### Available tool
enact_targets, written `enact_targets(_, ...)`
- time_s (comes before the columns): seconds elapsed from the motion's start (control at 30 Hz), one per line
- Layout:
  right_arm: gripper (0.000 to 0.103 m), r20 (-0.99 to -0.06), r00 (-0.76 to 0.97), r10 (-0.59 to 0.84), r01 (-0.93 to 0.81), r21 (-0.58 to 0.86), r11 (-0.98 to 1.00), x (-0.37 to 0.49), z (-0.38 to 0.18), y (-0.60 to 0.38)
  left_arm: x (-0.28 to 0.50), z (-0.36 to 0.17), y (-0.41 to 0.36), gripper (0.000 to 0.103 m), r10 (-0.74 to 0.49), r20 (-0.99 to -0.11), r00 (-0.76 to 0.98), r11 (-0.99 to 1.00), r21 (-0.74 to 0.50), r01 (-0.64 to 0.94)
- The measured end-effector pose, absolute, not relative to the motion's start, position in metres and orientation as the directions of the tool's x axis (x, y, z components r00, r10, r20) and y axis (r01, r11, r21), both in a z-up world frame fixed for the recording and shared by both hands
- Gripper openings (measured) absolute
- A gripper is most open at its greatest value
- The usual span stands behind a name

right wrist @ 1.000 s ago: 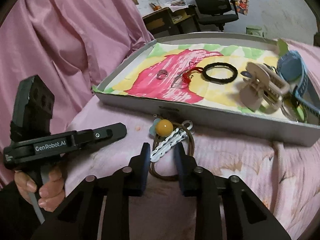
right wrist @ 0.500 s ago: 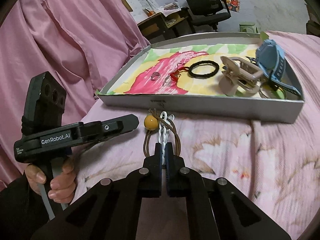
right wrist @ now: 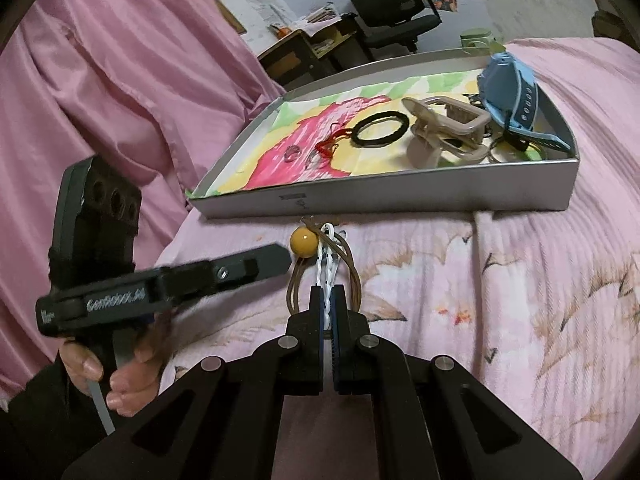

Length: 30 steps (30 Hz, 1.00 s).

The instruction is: Organize jewelry

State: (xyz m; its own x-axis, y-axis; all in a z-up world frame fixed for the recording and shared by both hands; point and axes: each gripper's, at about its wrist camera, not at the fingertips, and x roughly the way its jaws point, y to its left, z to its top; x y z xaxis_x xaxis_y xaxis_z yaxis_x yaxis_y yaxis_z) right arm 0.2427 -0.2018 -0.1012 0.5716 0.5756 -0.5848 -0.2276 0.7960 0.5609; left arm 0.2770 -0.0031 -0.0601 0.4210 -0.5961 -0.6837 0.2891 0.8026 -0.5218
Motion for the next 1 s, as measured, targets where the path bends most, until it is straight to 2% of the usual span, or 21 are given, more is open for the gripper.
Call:
enact_targets(0.4,0.003,-0.593,0.573,0.566,-0.197,0.571,0.797,0.246,-0.108,-0.204,0.281,-0.066,-0.022,0.028,-0.57,-0.726,0.385,0.821,-0.483,0.305)
enact_targets(0.53,0.003,-0.595,0.572,0.565,-0.191,0.574,0.796,0.247,-0.109,-0.205,0.285,-0.071,-0.025,0.01,-0.544,-0.752,0.373,0.838,-0.462,0.29)
enact_targets(0.63,0.003,-0.594,0.569,0.569,-0.19,0.578,0.794,0.248,-0.11,-0.206,0.285,-0.072,-0.028,0.004,-0.534,-0.758,0.376,0.844,-0.451,0.29)
enact_targets(0.8,0.003,-0.542,0.571,0.616,-0.193,0.641,0.743,0.245,-0.108,-0.214,0.272,-0.064,-0.031,0.003,-0.5,-0.75,0.432,0.864,-0.393,0.316)
enact_targets(1.0,0.003,-0.471,0.572,0.671,-0.183,0.725,0.664,0.246,-0.112,-0.216,0.256,-0.057,-0.032,0.003,-0.501,-0.732,0.462,0.863,-0.381,0.331)
